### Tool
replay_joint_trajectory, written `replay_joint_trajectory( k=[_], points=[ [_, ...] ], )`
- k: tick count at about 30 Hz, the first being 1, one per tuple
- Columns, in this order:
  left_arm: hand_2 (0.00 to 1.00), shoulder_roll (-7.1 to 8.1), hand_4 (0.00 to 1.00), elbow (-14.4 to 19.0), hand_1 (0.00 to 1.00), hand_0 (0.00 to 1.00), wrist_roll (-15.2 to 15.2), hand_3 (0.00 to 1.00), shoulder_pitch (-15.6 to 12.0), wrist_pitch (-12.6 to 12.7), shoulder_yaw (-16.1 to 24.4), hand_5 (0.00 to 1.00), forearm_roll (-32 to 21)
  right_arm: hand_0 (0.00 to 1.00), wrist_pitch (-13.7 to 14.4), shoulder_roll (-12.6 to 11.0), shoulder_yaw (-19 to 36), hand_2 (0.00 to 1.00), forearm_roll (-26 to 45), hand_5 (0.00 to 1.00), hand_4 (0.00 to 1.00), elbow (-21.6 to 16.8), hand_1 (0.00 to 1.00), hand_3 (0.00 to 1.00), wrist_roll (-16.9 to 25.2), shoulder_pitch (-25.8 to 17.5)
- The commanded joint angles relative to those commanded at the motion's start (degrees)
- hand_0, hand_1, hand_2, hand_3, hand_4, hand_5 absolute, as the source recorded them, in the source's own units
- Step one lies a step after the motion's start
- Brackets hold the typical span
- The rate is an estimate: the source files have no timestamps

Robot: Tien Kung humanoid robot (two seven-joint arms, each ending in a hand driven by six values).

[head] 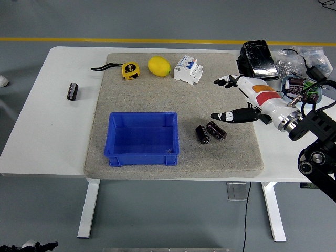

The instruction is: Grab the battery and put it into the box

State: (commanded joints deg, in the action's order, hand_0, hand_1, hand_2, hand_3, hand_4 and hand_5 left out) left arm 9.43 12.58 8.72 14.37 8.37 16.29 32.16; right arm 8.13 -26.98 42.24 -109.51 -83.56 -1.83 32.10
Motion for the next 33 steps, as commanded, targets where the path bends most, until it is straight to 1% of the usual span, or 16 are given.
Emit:
replay_joint_trajectory(
  k=[3, 4, 8, 9, 12, 16, 20, 21, 26, 27, 33],
  points=[
    [0.761, -0.01, 0.641, 0.0, 0.718, 0.731, 0.1, 0.635, -0.1, 0.0, 0.1, 0.542, 0.1, 0.533, -1.3, -0.1, -1.7, 0.766, -4.5, 0.398, 0.998, 0.4, 0.686, 0.798, -0.1, 1.3],
    [0.76, 0.0, 0.641, 0.0, 0.713, 0.731, 0.1, 0.635, -0.1, 0.0, 0.1, 0.542, 0.1, 0.383, -2.0, -0.1, -2.9, 0.763, -7.1, 0.389, 0.998, 0.7, 0.542, 0.808, -0.2, 2.2],
    [0.76, 0.1, 0.641, 0.0, 0.713, 0.731, 0.1, 0.635, 0.0, -0.1, 0.2, 0.542, 0.2, 0.383, -3.2, 0.3, -7.0, 0.763, -16.4, 0.389, 0.998, 2.3, 0.542, 0.808, -0.4, 5.4],
    [0.759, 0.13, 0.641, 0.0, 0.713, 0.731, 0.1, 0.636, 0.0, -0.1, 0.2, 0.542, 0.2, 0.188, -3.6, 0.5, -7.8, 0.764, -18.0, 0.388, 0.998, 2.8, 0.351, 0.821, -0.4, 6.0],
    [0.759, 0.24, 0.641, 0.1, 0.713, 0.731, 0.1, 0.636, 0.1, -0.2, -0.1, 0.542, -0.1, 0.188, -5.1, 1.2, -9.5, 0.764, -19.6, 0.388, 0.998, 4.2, 0.351, 0.821, -0.5, 7.3],
    [0.758, 0.31, 0.641, 0.1, 0.711, 0.731, 0.2, 0.636, 0.0, -0.2, 0.2, 0.542, 0.0, 0.17, -5.9, 2.2, -11.9, 0.77, -20.4, 0.384, 0.998, 6.1, 0.336, 0.823, -0.8, 8.6],
    [0.758, 0.4, 0.641, 0.1, 0.711, 0.731, 0.2, 0.636, -0.1, -0.2, 0.2, 0.542, 0.0, 0.17, -7.2, 3.0, -13.6, 0.77, -20.5, 0.384, 0.998, 6.5, 0.336, 0.823, -1.4, 9.2],
    [0.758, 0.41, 0.641, 0.1, 0.71, 0.73, 0.2, 0.637, -0.1, -0.2, 0.2, 0.542, 0.0, 0.091, -7.4, 3.1, -13.8, 0.79, -20.5, 0.387, 0.998, 6.4, 0.261, 0.834, -1.6, 9.3],
    [0.758, 0.45, 0.641, 0.1, 0.71, 0.73, 0.3, 0.637, -0.2, -0.3, 0.5, 0.542, 0.3, 0.091, -8.0, 3.8, -15.3, 0.79, -20.5, 0.387, 0.998, 6.4, 0.261, 0.834, -2.6, 10.4],
    [0.757, 0.47, 0.642, 0.1, 0.708, 0.73, 0.4, 0.637, -0.2, -0.3, 0.5, 0.541, 0.4, 0.059, -8.1, 4.0, -15.7, 0.789, -20.5, 0.386, 0.998, 6.4, 0.233, 0.833, -2.8, 10.7],
    [0.757, 0.58, 0.642, 0.2, 0.708, 0.73, 0.3, 0.637, 0.0, -0.3, 0.2, 0.541, 0.1, 0.059, -8.2, 5.1, -17.6, 0.789, -20.5, 0.386, 0.998, 7.3, 0.233, 0.833, -4.4, 12.1]
  ],
)
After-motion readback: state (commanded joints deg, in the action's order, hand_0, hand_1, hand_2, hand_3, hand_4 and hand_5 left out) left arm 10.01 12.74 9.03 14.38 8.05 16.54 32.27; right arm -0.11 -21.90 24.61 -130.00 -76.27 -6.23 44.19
